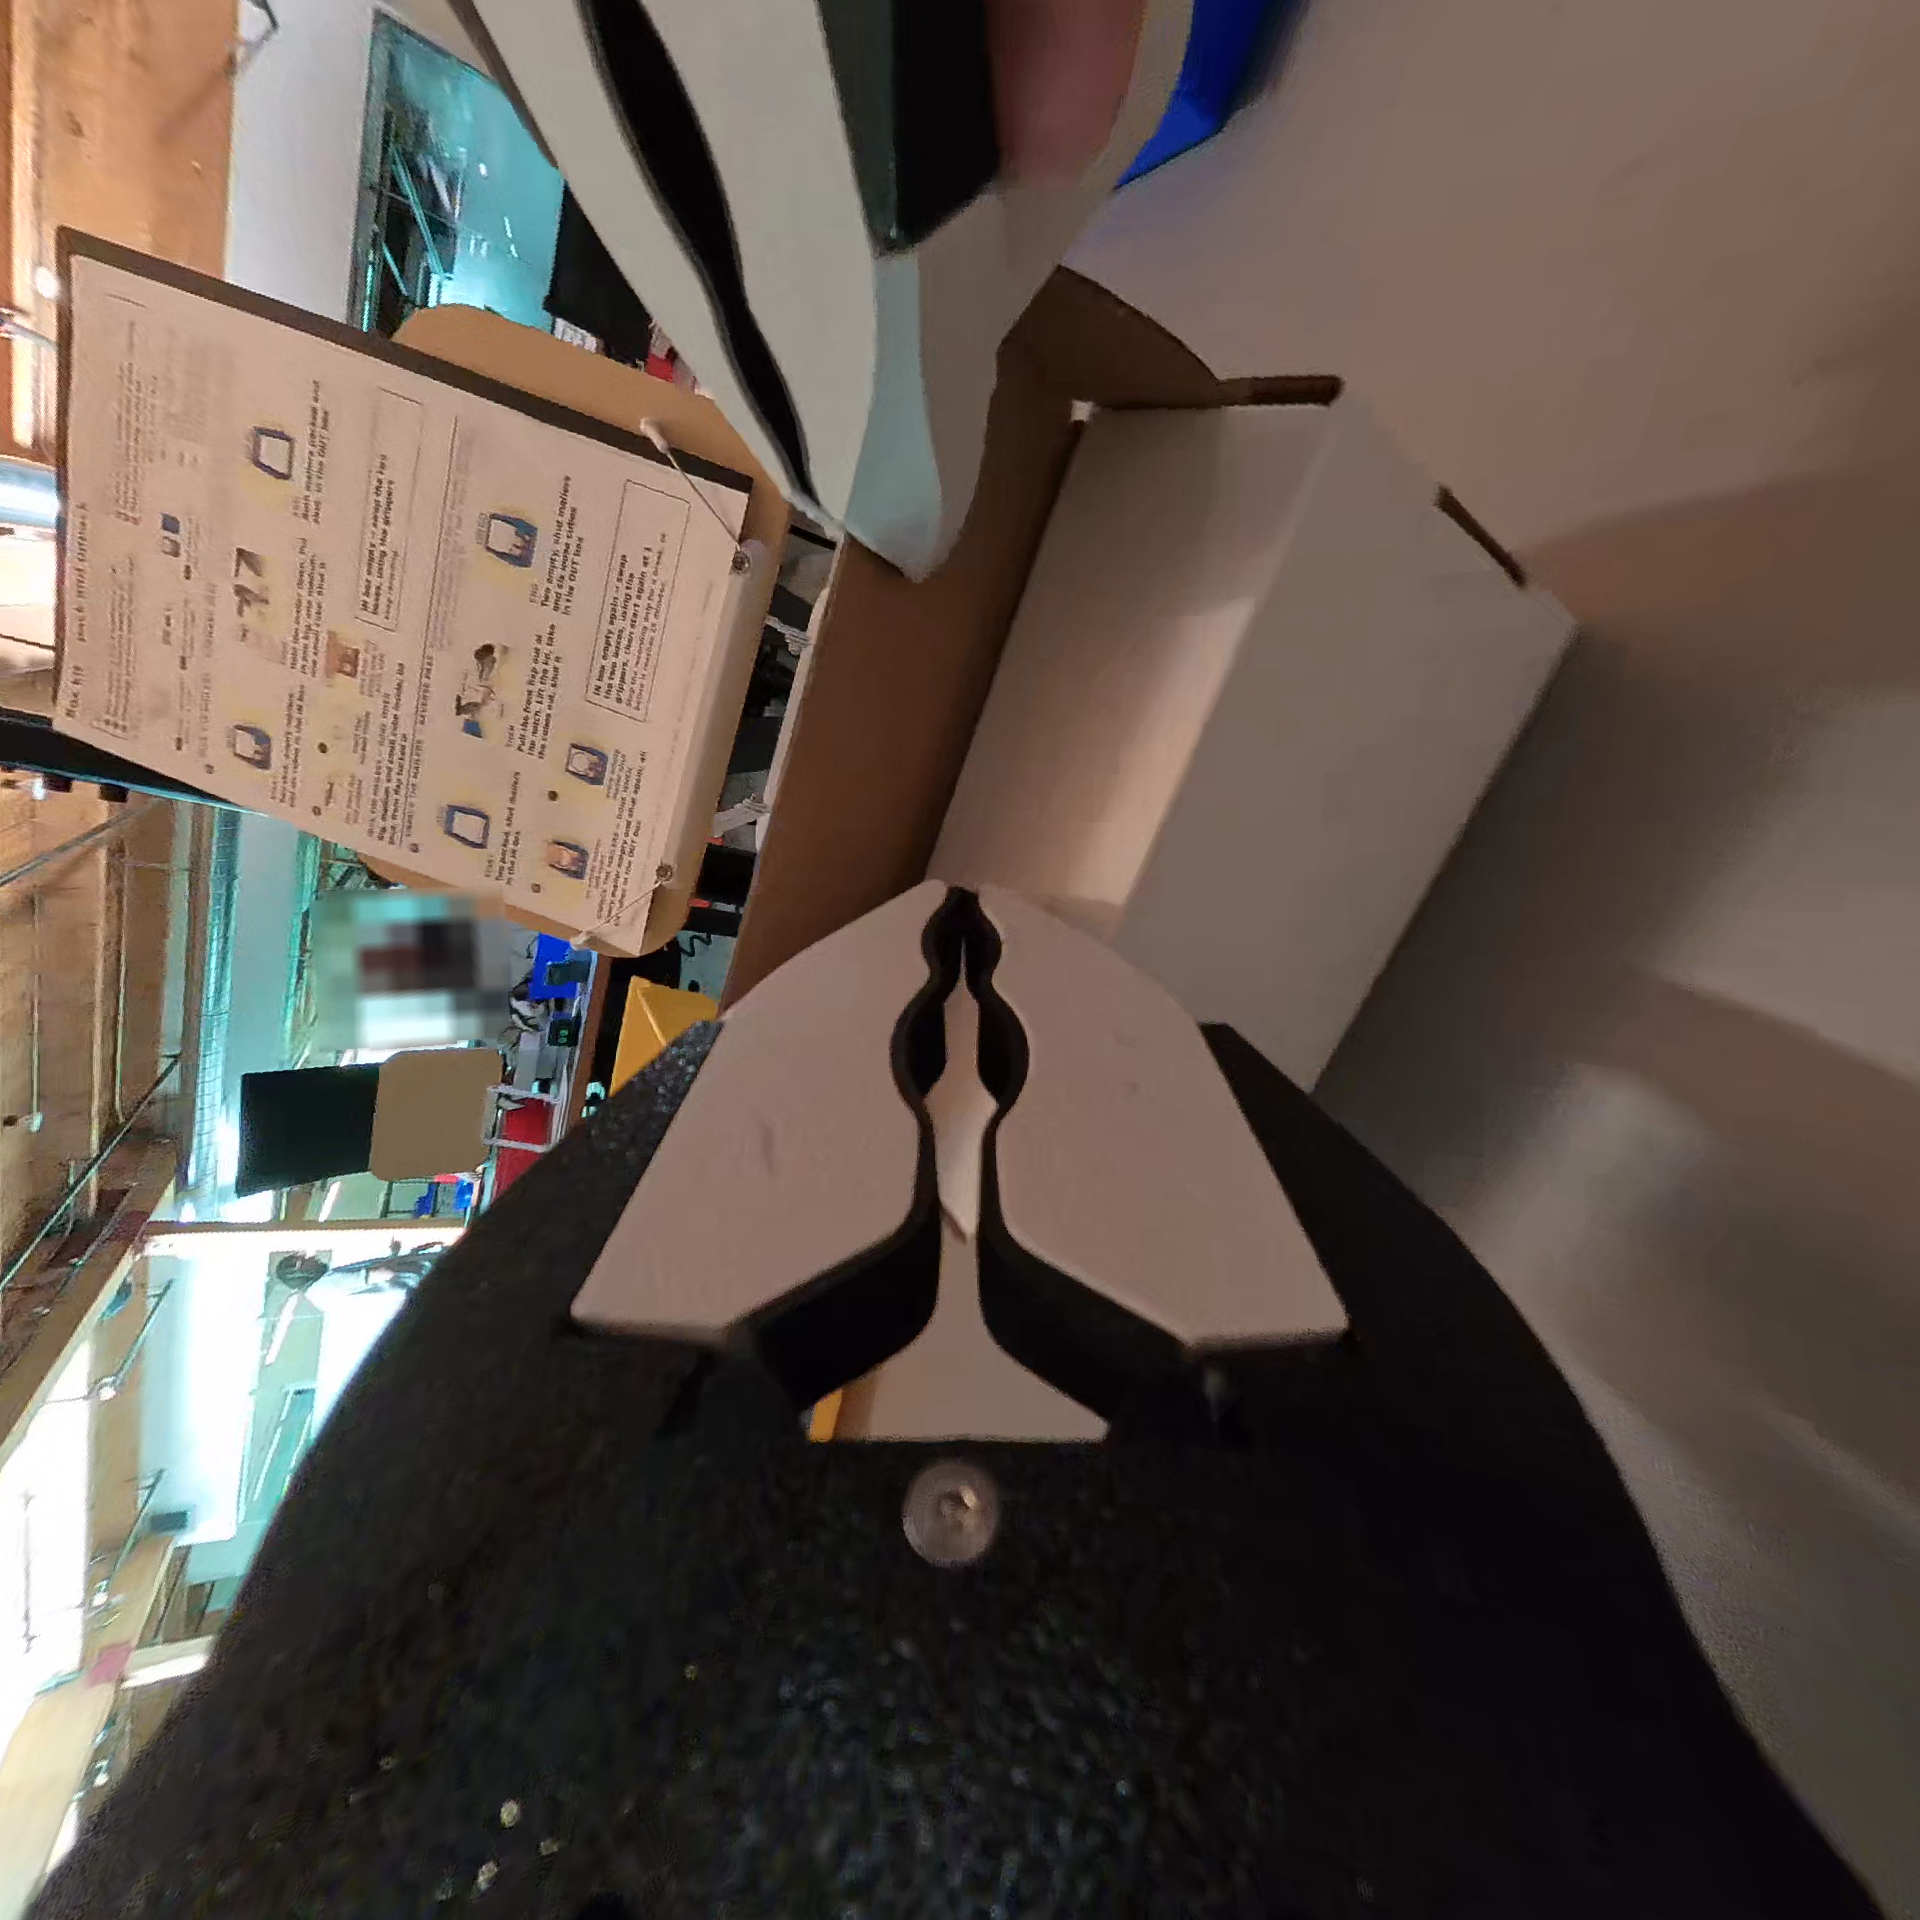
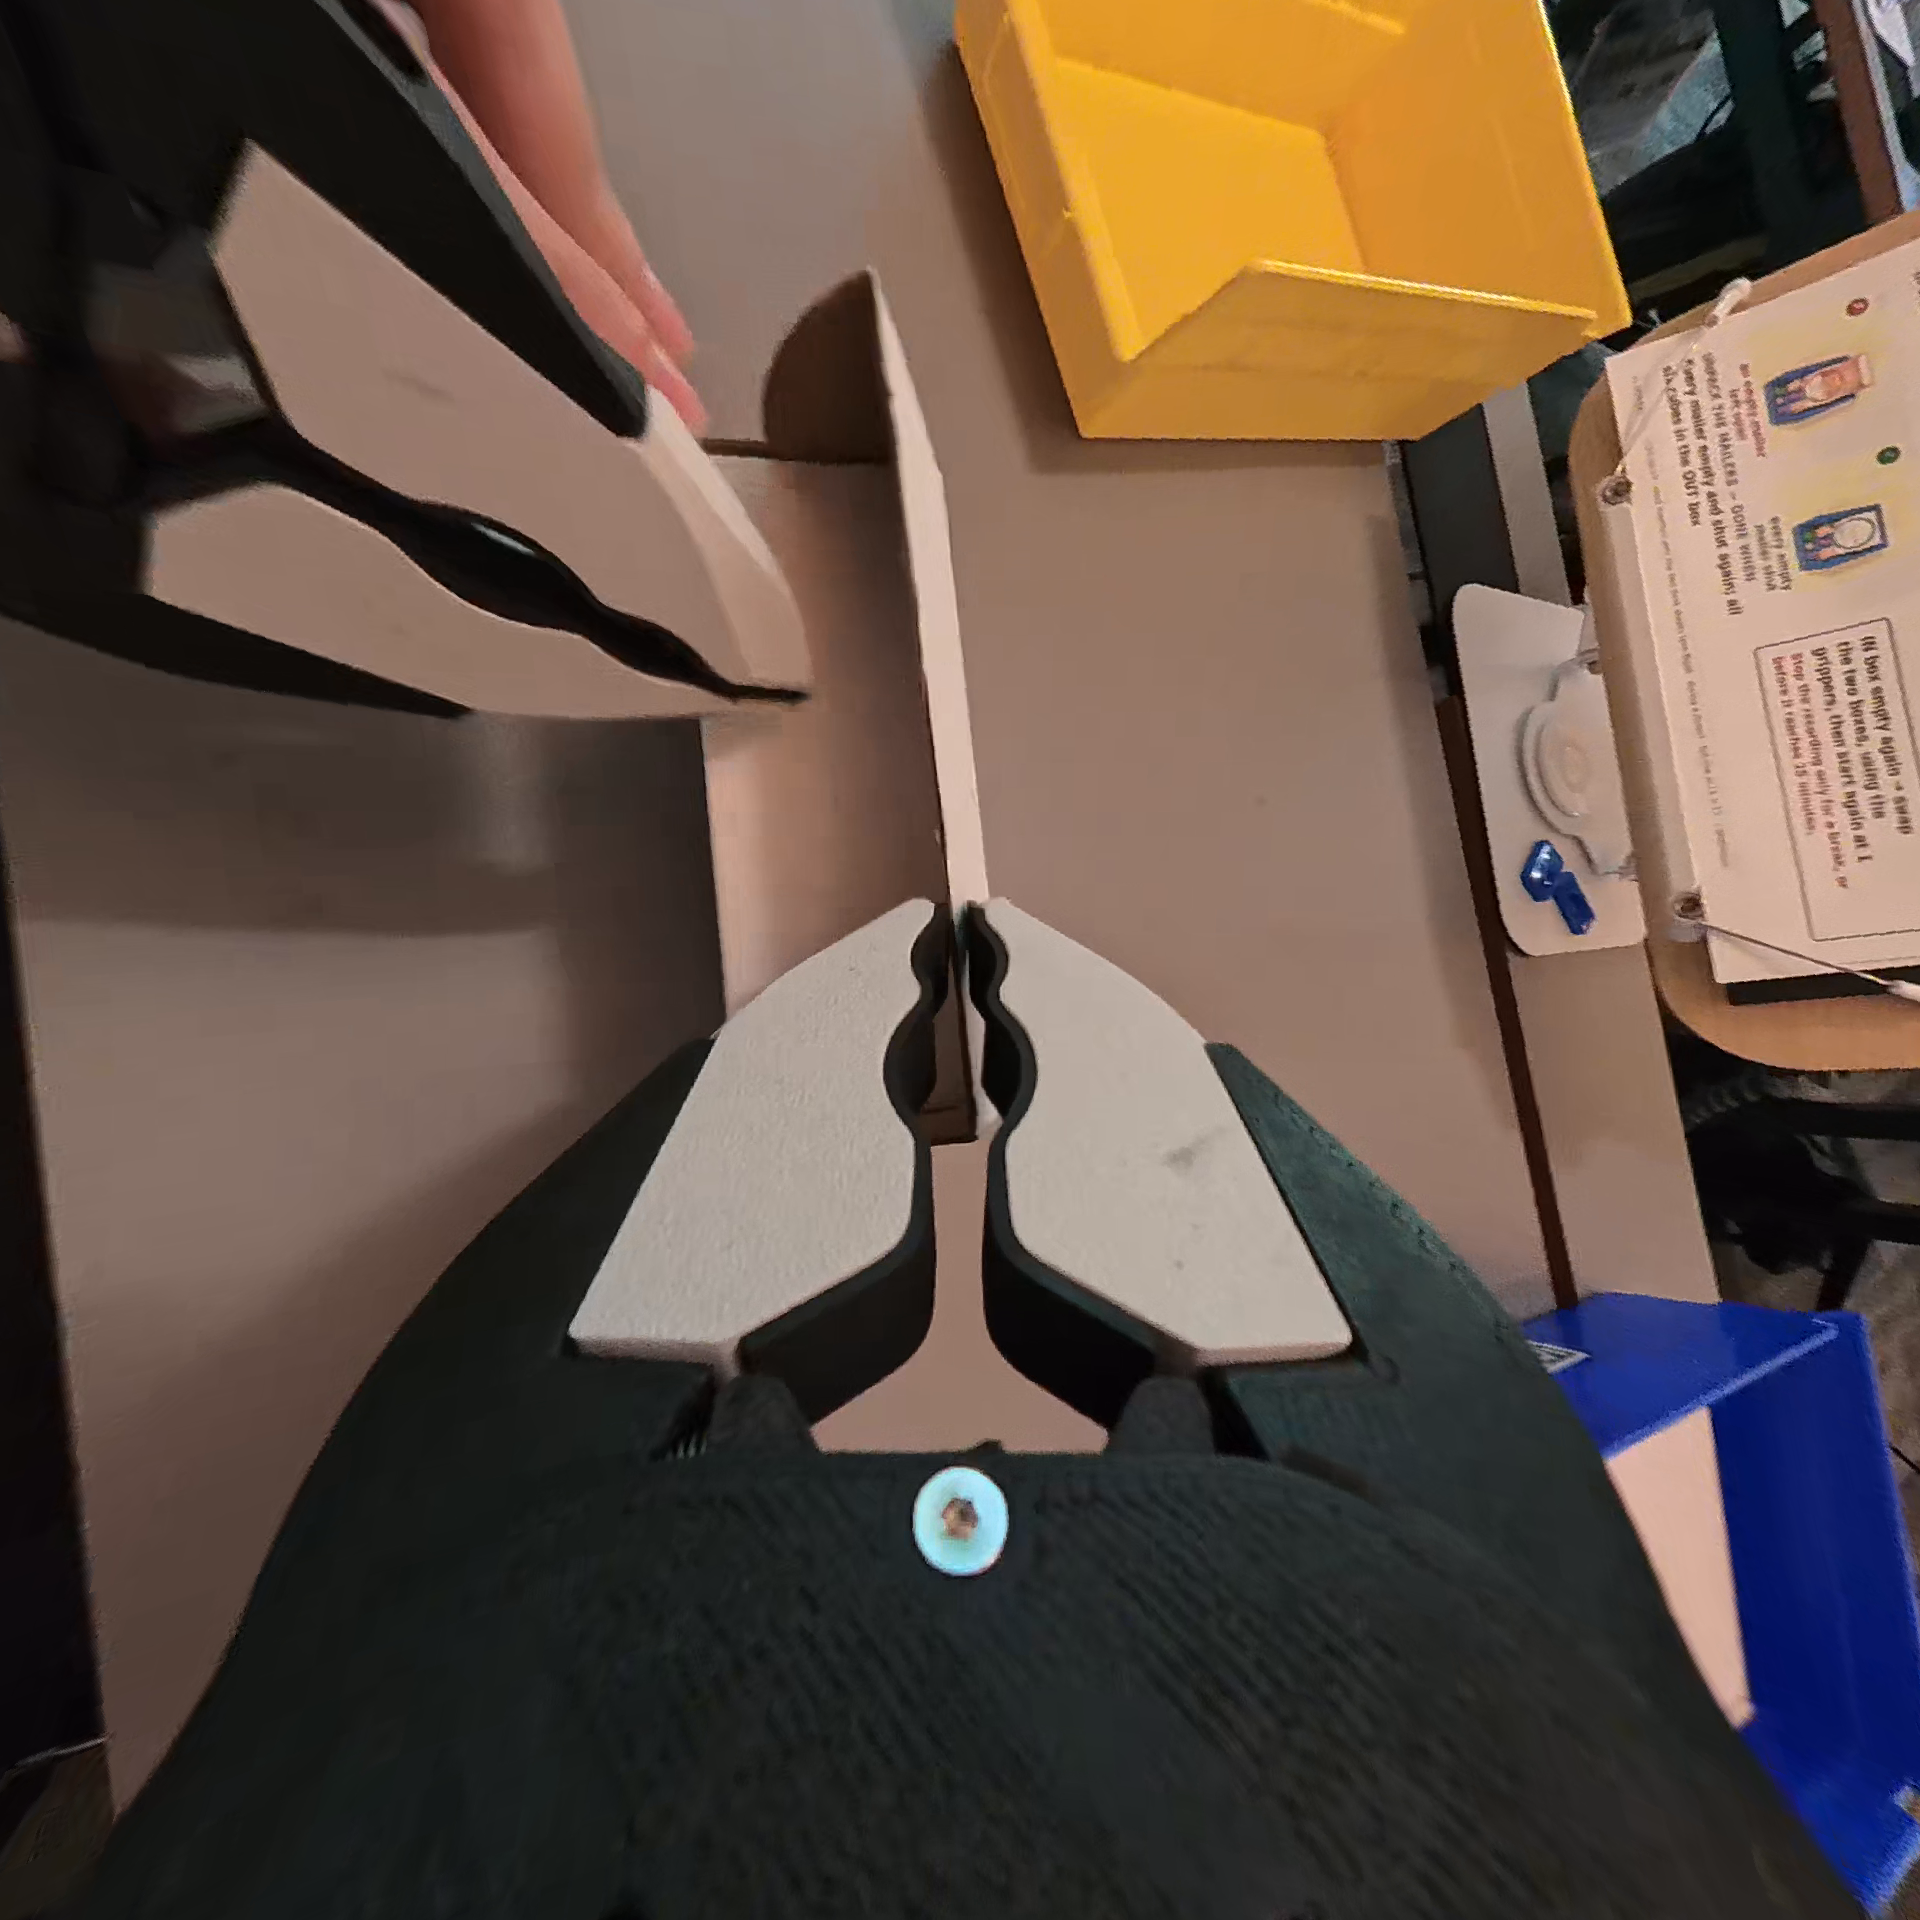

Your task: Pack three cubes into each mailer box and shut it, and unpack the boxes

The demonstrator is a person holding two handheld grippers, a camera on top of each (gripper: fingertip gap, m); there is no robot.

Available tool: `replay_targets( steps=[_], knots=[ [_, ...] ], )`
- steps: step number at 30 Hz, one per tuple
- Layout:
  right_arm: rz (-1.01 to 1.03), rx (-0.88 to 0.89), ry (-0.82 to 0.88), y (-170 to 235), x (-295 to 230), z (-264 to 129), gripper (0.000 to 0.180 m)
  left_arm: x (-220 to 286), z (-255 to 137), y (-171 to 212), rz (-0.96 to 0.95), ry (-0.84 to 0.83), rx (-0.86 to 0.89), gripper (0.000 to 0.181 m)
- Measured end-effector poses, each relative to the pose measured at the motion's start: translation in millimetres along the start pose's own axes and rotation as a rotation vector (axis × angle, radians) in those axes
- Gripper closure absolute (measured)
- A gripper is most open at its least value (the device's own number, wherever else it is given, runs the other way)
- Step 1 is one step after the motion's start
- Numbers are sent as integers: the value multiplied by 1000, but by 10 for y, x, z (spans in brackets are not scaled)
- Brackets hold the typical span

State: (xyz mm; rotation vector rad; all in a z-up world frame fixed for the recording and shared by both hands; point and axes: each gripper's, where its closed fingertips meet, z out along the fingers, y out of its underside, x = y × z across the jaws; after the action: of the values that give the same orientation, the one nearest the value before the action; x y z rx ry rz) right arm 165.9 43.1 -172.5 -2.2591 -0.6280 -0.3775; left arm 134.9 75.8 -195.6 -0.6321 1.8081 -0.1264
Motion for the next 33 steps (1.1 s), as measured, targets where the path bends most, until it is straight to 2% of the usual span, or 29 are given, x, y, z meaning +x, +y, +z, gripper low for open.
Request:
replay_targets(
  steps=[1, 8, 14, 16, 17, 19, 22, 24, 26, 29, 33],
  knots=[
    [4, 8, -15, -3, -40, -17, 177, 39, 26, -13, 6, 7, -11, 181],
    [26, 22, -26, 42, 33, -8, 178, 61, 91, -59, 156, 22, -38, 181],
    [35, -14, 43, 92, 339, 164, 173, 133, 63, -59, 143, 55, -18, 181],
    [56, -1, 74, 88, 456, 228, 173, 552, 66, 108, 155, 261, -94, 181],
    [72, 5, 82, 87, 501, 244, 174, 650, 112, 200, 205, 241, -118, 181],
    [96, 40, 35, 35, 458, 219, 175, 557, 84, 182, 330, 51, -66, 181],
    [71, 56, 25, 30, 400, 166, 177, 476, -91, -94, 105, 62, 83, 181],
    [76, 60, 15, 31, 385, 156, 177, 200, -69, -134, -2, -25, 102, 181],
    [74, 70, -8, 6, 334, 136, 177, -80, 10, -107, -22, -129, 93, 181],
    [69, 79, -11, -33, 248, 114, 176, -227, 214, -96, -15, -141, 77, 181],
    [62, 95, -37, -55, 186, 96, 176, -183, 508, -5, 110, -118, 1, 181]
  ],
)
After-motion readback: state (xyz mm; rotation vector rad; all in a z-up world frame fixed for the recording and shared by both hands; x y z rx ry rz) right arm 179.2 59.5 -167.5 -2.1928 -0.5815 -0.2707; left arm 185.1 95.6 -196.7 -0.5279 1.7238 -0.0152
